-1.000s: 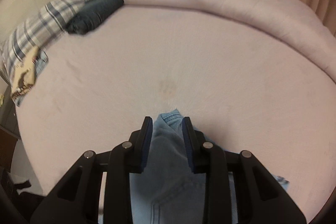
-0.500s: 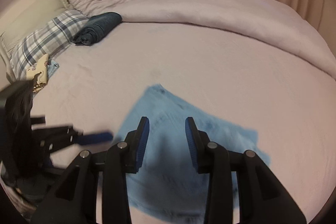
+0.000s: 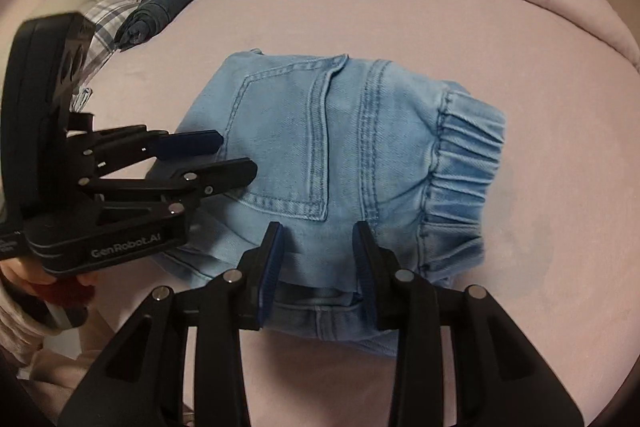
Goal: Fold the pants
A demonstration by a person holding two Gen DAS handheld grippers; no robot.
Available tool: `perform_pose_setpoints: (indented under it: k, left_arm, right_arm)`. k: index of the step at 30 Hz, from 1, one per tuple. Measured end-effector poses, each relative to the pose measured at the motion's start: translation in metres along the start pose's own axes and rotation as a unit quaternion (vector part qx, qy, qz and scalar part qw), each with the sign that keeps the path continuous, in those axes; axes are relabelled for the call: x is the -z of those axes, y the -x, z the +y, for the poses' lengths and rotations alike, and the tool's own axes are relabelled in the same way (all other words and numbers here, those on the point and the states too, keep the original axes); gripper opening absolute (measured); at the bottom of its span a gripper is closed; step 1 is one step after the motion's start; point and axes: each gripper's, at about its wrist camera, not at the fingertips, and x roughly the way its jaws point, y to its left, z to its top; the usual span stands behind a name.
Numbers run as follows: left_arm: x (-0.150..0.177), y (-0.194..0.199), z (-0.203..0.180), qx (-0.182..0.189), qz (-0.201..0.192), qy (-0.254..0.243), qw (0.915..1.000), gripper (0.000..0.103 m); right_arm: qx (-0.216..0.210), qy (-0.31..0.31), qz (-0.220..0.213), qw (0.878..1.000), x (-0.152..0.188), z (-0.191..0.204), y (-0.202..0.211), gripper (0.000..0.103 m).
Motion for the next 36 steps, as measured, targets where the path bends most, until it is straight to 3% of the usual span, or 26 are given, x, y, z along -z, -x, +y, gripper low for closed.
perform_pose_setpoints:
  k: [3,6,8,13,15,17,19,23,26,31,36]
  left_arm:
    - [0.002,0.010,0.008,0.004,-0.007,0.015,0.9999,0.047]
    - [0.006,0.025,0.019,0.002,-0.022,0.030,0.9993,0.065]
    - [0.010,0.035,0.028,0.010,-0.032,0.046,0.9984,0.068]
    - [0.019,0.049,0.048,0.027,-0.036,0.080,0.9957,0.072]
    - [0.021,0.050,0.054,0.036,-0.040,0.099,0.9936,0.088]
    - [0.025,0.050,0.064,0.056,-0.046,0.130,0.9889,0.090]
    - [0.023,0.045,0.066,0.073,-0.041,0.148,0.9855,0.090]
    - [0.022,0.036,0.071,0.087,-0.031,0.163,0.9823,0.090]
    - [0.021,0.028,0.074,0.105,-0.024,0.169,0.9797,0.090]
    - [0.020,0.016,0.081,0.115,-0.010,0.183,0.9764,0.090]
    - [0.020,0.001,0.088,0.155,0.001,0.197,0.9681,0.090]
  right_arm:
    - [0.008,0.002,-0.008,1.000,-0.003,0.005,0.006,0.036]
    - [0.020,0.003,-0.027,0.999,-0.002,0.007,0.018,0.043]
    - [0.040,0.007,-0.046,0.998,-0.002,0.007,0.027,0.049]
    - [0.046,-0.005,-0.063,0.997,0.000,-0.001,0.040,0.050]
    - [0.044,-0.016,-0.067,0.997,0.001,-0.006,0.043,0.053]
    - [0.040,-0.033,-0.071,0.996,0.003,-0.013,0.046,0.069]
    - [0.025,-0.056,-0.070,0.996,0.006,-0.022,0.047,0.077]
    - [-0.003,-0.113,-0.077,0.991,0.016,-0.046,0.053,0.078]
    - [-0.037,-0.174,-0.083,0.981,0.025,-0.076,0.055,0.079]
    - [-0.100,-0.260,-0.054,0.959,0.043,-0.119,0.034,0.081]
    - [-0.154,-0.290,-0.042,0.944,0.048,-0.124,0.014,0.081]
